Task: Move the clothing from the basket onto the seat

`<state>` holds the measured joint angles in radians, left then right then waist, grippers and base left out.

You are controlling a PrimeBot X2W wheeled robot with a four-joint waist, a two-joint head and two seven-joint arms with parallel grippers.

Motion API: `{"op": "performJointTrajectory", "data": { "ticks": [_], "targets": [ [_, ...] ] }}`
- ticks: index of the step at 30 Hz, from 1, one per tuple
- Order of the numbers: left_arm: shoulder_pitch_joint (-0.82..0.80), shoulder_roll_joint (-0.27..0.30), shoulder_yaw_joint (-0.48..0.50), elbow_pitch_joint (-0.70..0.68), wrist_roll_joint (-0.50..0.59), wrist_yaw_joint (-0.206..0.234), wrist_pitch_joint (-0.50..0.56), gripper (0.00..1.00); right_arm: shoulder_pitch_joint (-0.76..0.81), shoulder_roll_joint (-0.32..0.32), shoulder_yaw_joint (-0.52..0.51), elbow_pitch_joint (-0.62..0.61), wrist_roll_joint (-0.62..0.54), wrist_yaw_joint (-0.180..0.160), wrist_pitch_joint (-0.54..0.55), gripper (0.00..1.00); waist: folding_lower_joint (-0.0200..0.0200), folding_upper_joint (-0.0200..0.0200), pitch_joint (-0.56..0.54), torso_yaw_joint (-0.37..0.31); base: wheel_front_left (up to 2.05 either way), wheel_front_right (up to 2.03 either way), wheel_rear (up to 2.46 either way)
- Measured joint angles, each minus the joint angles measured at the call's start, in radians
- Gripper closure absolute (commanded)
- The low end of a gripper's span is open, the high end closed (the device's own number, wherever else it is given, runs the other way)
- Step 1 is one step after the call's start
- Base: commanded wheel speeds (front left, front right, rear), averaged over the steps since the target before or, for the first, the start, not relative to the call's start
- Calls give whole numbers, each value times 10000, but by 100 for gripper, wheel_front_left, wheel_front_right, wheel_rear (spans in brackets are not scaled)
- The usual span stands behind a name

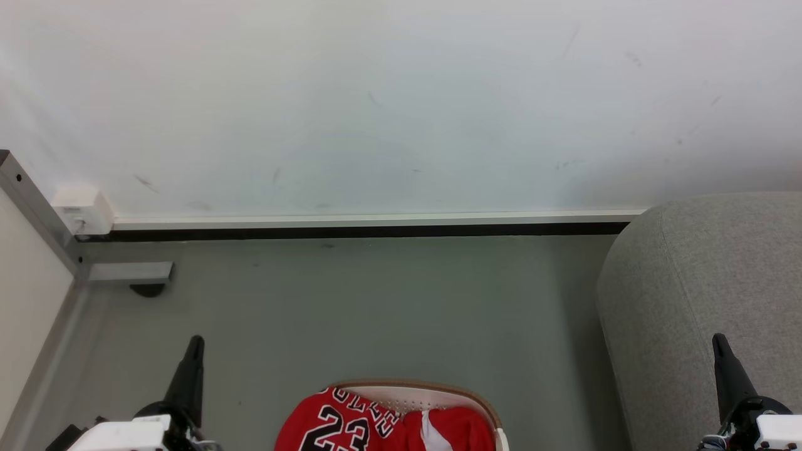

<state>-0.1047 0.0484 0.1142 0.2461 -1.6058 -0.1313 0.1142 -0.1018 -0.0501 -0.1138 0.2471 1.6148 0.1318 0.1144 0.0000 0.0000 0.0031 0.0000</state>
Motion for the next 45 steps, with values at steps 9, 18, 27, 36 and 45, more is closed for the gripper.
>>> {"op": "performJointTrajectory", "data": {
  "ticks": [9,18,27,36,45],
  "targets": [
    [0,0,0,0,0,0,0,100,-1,0,0,0,0,0,0,100,0,0,0,0,0,0,0],
    [0,0,0,0,0,0,0,100,-1,0,0,0,0,0,0,100,0,0,0,0,0,0,0],
    [12,-6,-4,31,8,-2,-4,0,12,2,6,29,2,0,-2,0,0,0,0,0,0,0,0],
    [343,-104,-167,155,42,0,-282,0,308,130,272,73,2,0,-207,0,0,0,11,7,0,0,0],
    [341,-102,-217,-291,1110,0,-723,0,292,111,598,-491,-261,0,-686,0,0,0,69,9,0,0,0]
  ]
}}
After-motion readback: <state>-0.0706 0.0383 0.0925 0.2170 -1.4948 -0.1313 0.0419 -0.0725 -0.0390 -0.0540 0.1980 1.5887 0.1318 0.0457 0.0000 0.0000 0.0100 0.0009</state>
